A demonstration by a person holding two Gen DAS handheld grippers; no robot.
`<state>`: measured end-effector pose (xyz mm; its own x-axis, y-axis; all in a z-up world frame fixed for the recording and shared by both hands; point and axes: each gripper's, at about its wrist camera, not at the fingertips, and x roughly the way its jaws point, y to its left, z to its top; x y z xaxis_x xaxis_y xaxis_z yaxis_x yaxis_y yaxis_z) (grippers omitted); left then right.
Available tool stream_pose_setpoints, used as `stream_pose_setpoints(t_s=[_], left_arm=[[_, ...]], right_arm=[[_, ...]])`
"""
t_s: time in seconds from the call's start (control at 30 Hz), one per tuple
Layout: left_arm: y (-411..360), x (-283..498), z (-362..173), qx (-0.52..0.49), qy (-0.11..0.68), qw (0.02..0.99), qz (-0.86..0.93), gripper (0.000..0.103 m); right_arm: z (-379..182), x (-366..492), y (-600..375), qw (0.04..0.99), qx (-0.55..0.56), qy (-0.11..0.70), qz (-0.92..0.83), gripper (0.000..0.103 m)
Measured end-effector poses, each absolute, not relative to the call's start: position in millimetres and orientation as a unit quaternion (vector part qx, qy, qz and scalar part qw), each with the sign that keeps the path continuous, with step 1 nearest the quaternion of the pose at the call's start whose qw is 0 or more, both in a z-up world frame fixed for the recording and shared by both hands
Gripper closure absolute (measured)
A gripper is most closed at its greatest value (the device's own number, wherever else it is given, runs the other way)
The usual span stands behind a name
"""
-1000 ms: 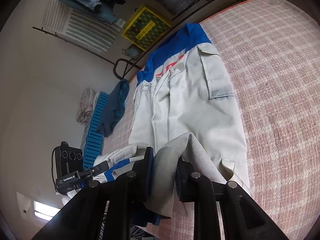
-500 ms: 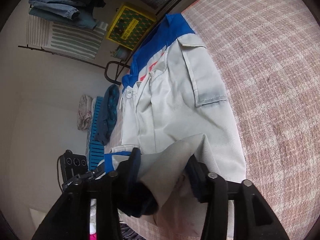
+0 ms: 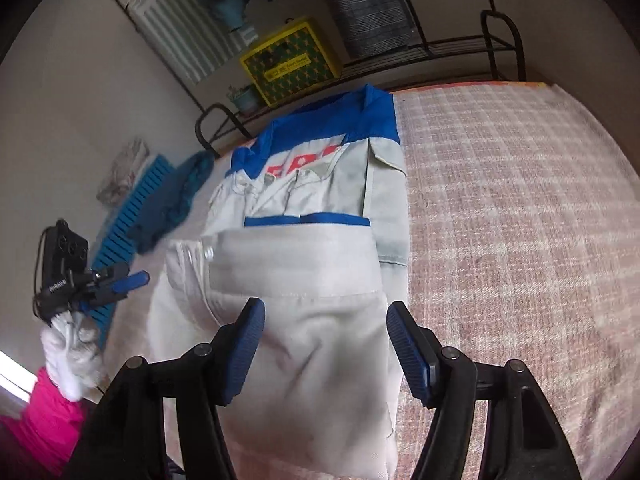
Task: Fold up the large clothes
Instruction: 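Release the folded hem with both tools and press the fold flat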
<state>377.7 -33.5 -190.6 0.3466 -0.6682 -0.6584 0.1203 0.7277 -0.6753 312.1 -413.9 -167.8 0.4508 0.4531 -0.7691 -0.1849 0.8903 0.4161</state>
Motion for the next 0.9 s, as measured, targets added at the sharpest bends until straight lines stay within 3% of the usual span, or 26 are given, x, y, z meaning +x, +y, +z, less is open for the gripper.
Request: stream_pose_setpoints(t_s=[0.17, 0.27, 0.4, 0.7, 0.9], left_arm=[[-41, 372, -203, -0.235, 0.521, 0.784, -0.242, 0.046], [-43, 376, -202, -0.236, 0.513, 0.792, -0.234, 0.048], [-43, 382, -202, -0.238, 0.507, 0.796, -0.227, 0.054], [-67, 361, -170, -0.163, 0.459, 0.84, -0.24, 0.054], [-81, 377, -213, -0.124, 0.508, 0.827, -0.207, 0.055]], right_arm=[[-144, 297, -373, 0.876, 0.05, 0.436, 0.198, 0.047], [-126, 287, -347, 0.882, 0.047, 0.398, 0.25, 0.057], [-131, 294, -310, 0.865, 0.021, 0.406, 0.294, 0.067], [-197, 355, -283, 0.834, -0.008, 0.502, 0.229, 0.072], [-181, 356, -309, 0.837, 0.058, 0.492, 0.23, 0.07]])
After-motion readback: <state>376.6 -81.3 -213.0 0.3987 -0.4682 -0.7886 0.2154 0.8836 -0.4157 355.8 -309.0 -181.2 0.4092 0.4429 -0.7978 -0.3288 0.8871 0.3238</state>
